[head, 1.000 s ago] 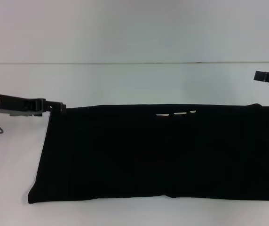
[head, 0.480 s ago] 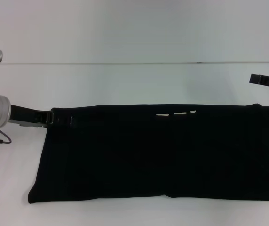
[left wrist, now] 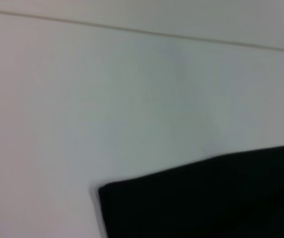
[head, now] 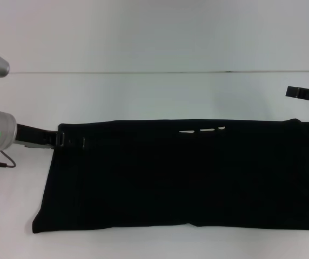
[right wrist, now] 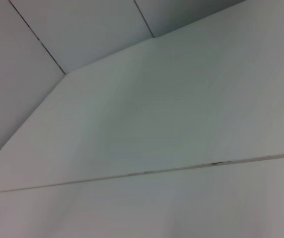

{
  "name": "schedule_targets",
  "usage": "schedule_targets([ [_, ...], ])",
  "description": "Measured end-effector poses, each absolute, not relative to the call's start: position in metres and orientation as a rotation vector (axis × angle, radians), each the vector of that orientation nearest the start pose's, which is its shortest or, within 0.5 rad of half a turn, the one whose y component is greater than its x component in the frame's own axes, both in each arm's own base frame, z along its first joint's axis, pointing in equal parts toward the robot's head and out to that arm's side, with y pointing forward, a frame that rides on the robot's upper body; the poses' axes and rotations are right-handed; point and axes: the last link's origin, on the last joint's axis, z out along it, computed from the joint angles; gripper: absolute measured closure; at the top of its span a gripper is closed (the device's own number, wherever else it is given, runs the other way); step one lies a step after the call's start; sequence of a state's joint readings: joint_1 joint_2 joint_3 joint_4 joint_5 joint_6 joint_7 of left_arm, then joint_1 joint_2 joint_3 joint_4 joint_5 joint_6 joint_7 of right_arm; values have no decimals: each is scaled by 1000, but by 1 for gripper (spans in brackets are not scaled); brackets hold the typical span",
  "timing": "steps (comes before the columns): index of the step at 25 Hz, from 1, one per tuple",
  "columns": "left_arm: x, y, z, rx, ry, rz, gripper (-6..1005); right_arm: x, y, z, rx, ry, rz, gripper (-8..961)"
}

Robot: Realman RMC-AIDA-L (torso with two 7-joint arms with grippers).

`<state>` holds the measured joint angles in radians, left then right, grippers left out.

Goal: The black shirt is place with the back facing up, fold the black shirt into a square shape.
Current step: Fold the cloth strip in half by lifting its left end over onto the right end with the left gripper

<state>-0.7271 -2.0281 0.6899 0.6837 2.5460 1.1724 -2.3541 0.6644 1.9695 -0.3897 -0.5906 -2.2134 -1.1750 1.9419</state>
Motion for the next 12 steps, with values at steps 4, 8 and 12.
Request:
schedule_targets([
  [4,-287,404,18,-2196,-1496,-77,108,308,407,71,-2071,1318,616,175],
  [8,-286,404,17,-2202,-1489,-70,108,308,407,71,-2071,1318,616,174],
  [12,-285,405,18,-2201,-1486,-71,108,309,407,71,-2070,1318,616,174],
])
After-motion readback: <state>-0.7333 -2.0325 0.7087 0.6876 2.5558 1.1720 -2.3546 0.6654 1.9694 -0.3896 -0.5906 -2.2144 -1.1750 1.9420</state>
